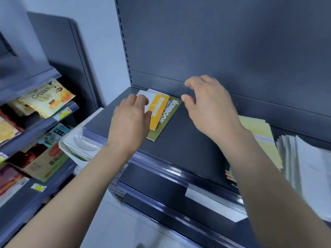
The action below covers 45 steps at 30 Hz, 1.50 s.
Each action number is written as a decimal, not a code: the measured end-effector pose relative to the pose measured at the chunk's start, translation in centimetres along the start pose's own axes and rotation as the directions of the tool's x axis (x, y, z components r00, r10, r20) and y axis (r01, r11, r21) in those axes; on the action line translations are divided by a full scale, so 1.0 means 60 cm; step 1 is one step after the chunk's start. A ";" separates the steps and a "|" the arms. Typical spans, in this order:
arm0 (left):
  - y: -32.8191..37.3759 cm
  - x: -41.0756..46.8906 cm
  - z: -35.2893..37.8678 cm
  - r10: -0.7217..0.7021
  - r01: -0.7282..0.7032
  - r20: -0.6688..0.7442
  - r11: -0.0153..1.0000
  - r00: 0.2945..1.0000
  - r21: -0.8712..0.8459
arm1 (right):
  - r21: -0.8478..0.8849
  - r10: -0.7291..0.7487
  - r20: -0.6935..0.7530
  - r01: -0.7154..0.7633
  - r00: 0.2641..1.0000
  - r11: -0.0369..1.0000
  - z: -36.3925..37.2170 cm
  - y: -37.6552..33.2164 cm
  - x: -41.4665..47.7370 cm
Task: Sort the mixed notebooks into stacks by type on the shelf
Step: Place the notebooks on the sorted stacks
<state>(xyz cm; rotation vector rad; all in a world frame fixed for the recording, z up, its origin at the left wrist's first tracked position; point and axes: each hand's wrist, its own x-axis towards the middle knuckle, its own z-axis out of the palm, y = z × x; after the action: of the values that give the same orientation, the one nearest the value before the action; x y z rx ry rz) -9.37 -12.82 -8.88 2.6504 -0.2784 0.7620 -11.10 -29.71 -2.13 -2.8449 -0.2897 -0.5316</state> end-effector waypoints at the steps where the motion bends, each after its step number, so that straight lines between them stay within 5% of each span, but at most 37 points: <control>1: -0.025 0.007 0.000 -0.012 0.012 0.019 1.000 1.000 -0.009 | 0.000 0.015 0.006 -0.015 1.000 1.000 0.012 -0.017 0.009; 10: -0.117 0.050 0.060 -0.081 0.102 0.235 0.992 0.968 -0.079 | -0.040 0.155 0.053 -0.153 0.987 0.987 0.089 -0.049 0.055; 20: -0.159 0.096 0.112 -0.191 0.188 0.336 0.981 0.922 0.041 | 0.011 0.138 0.085 -0.140 0.987 0.990 0.149 -0.022 0.126; 30: -0.199 0.138 0.181 -0.376 0.355 0.478 0.925 0.794 0.139 | -0.038 0.209 0.081 -0.206 0.975 0.978 0.174 -0.013 0.156; 40: -0.250 0.182 0.199 -0.347 0.467 0.667 0.884 0.659 -0.002 | -0.080 0.375 0.104 -0.369 0.921 0.926 0.218 -0.088 0.182; 45: -0.276 0.187 0.182 -0.342 0.506 0.603 0.855 0.720 -0.119 | -0.106 0.466 0.112 -0.456 0.878 0.884 0.234 -0.103 0.180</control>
<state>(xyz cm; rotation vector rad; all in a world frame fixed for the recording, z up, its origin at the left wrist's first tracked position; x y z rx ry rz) 9.86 -2.99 -16.19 2.4521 0.0919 -0.2211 1.98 -18.55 -9.63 -2.8790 0.3949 -0.2536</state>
